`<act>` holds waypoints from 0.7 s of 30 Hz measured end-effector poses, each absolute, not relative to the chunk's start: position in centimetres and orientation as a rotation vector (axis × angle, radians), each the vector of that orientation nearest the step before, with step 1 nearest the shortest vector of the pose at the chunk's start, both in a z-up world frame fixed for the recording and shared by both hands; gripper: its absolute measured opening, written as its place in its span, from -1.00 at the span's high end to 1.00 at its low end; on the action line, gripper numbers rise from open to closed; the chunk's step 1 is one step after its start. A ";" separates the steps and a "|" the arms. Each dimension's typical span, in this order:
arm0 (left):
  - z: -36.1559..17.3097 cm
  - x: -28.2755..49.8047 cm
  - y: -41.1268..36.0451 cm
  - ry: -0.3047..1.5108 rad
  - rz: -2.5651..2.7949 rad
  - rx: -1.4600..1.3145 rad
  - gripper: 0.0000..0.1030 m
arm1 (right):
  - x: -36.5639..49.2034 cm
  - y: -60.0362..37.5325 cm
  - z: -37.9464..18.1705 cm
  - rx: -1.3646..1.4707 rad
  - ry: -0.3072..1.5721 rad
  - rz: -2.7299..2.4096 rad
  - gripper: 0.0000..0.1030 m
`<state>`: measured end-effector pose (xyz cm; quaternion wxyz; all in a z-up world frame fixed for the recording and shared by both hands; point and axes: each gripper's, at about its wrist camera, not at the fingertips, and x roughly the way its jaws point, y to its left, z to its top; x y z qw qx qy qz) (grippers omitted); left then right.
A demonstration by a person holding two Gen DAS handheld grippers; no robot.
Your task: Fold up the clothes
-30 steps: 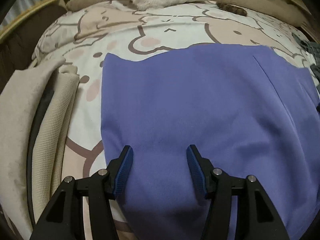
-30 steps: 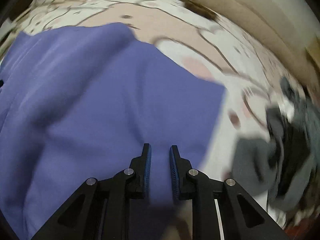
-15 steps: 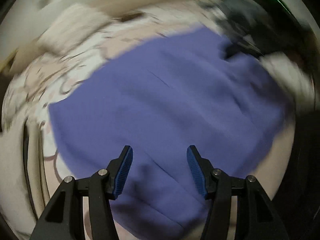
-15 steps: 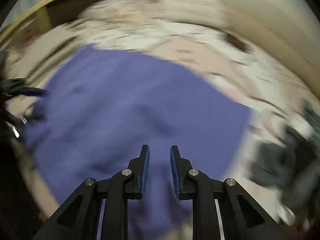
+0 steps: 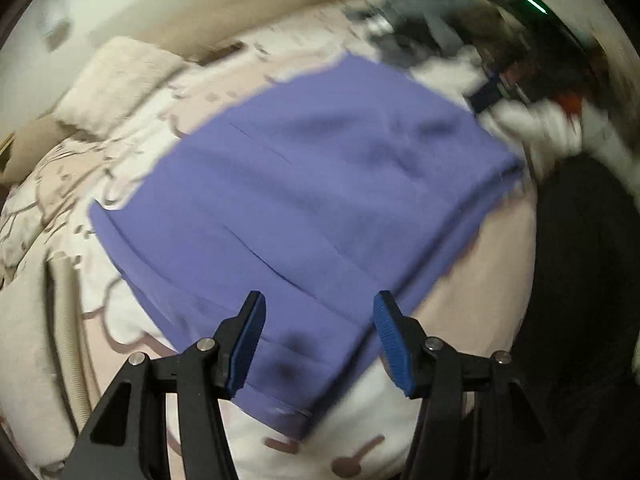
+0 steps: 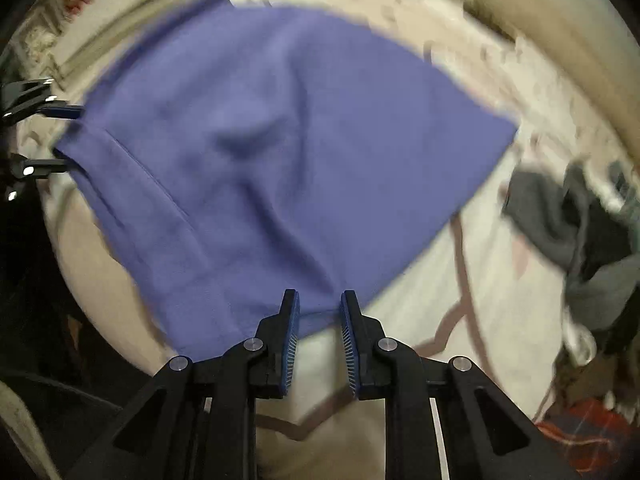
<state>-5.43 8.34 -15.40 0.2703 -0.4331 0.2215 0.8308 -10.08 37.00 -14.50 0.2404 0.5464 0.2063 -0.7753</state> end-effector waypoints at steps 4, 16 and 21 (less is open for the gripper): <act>-15.5 -9.1 6.3 0.617 2.427 -1.252 -0.09 | -8.7 32.3 -13.7 1.374 0.667 -2.042 0.62; -21.2 -7.1 4.7 0.943 2.148 -1.408 -0.09 | -7.5 32.2 -18.3 1.538 0.727 -1.773 0.62; -20.9 -5.9 3.7 0.912 2.138 -1.407 -0.09 | -5.9 32.5 -18.1 1.529 0.749 -1.728 0.61</act>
